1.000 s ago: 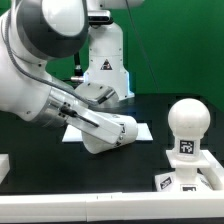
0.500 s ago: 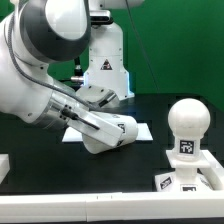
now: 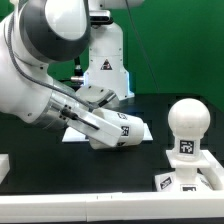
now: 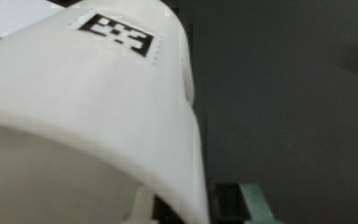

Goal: Assemble lamp

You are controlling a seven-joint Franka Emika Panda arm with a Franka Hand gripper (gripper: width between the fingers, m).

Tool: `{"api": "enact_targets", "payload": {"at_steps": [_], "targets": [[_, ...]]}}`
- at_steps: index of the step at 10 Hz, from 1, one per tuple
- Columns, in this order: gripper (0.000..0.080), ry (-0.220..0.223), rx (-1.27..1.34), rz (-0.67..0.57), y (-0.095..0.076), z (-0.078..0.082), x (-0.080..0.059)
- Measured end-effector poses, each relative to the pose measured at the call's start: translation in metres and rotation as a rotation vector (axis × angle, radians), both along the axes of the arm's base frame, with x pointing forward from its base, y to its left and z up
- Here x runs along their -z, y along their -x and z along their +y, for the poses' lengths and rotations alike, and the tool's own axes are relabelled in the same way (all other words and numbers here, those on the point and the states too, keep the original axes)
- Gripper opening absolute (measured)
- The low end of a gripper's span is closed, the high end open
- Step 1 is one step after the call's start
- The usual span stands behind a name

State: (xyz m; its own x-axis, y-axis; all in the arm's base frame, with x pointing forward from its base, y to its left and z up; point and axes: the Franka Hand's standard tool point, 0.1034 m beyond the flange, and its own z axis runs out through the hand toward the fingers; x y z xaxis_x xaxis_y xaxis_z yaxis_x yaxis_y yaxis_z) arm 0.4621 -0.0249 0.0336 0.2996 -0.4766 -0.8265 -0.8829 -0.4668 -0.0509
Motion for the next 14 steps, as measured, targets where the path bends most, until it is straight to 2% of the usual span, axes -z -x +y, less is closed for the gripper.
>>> {"api": "enact_targets", "payload": {"at_steps": [5,6,8,9,13,14], "targets": [[0.0039,0.002,0.015,0.013,0.001,-0.003,-0.001],[0.0039,0.01,0.056,0.045,-0.002,-0.009,-0.005],[0.0039,-0.003,0.229,0.082,-0.003,-0.027,-0.008],[0.0041,-0.033,0.357,0.083,0.0,-0.03,-0.008],[0.0041,-0.027,0.585,-0.037,0.005,-0.039,0.0],[0.0041,-0.029,0.639,-0.033,0.007,-0.043,0.0]]}}
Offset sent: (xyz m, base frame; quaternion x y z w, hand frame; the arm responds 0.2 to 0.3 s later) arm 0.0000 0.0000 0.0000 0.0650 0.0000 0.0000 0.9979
